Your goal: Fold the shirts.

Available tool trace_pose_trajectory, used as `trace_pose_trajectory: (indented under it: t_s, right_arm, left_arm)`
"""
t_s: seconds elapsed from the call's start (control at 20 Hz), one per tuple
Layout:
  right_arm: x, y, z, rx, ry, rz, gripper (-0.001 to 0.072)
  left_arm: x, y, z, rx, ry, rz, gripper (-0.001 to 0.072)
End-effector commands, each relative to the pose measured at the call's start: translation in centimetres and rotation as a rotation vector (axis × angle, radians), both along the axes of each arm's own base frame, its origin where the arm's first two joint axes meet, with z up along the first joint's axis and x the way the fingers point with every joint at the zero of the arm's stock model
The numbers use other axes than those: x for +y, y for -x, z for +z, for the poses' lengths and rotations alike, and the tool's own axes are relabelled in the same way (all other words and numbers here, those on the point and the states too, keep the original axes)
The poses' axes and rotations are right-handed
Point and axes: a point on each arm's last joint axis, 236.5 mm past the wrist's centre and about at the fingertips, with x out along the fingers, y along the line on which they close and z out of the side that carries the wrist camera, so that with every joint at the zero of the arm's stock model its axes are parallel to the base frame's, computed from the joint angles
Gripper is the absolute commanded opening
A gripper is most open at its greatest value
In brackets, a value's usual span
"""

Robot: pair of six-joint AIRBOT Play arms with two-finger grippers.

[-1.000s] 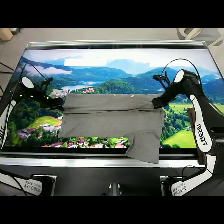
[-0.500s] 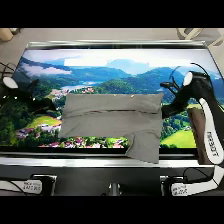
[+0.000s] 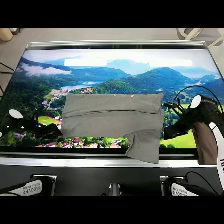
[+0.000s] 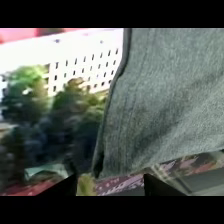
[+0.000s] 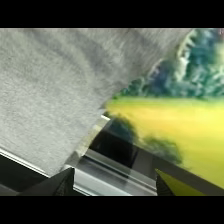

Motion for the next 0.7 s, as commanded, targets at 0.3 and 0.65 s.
trace_pose_trajectory:
  t_s: [0.3,0.65]
  right_arm:
    - [4.0,2.0,-2.9,-0.003,-0.148,-0.081,0.05]
    - [5.6,1.1,-6.0,-0.092,-0.183,-0.206,0.0254]
  left_arm:
    - [-0.8,-1.5,-1.8,-0.042,0.0,0.094,0.0218]
    - [-1.0,-1.3,-1.3,-0.042,0.008,0.084,0.0029]
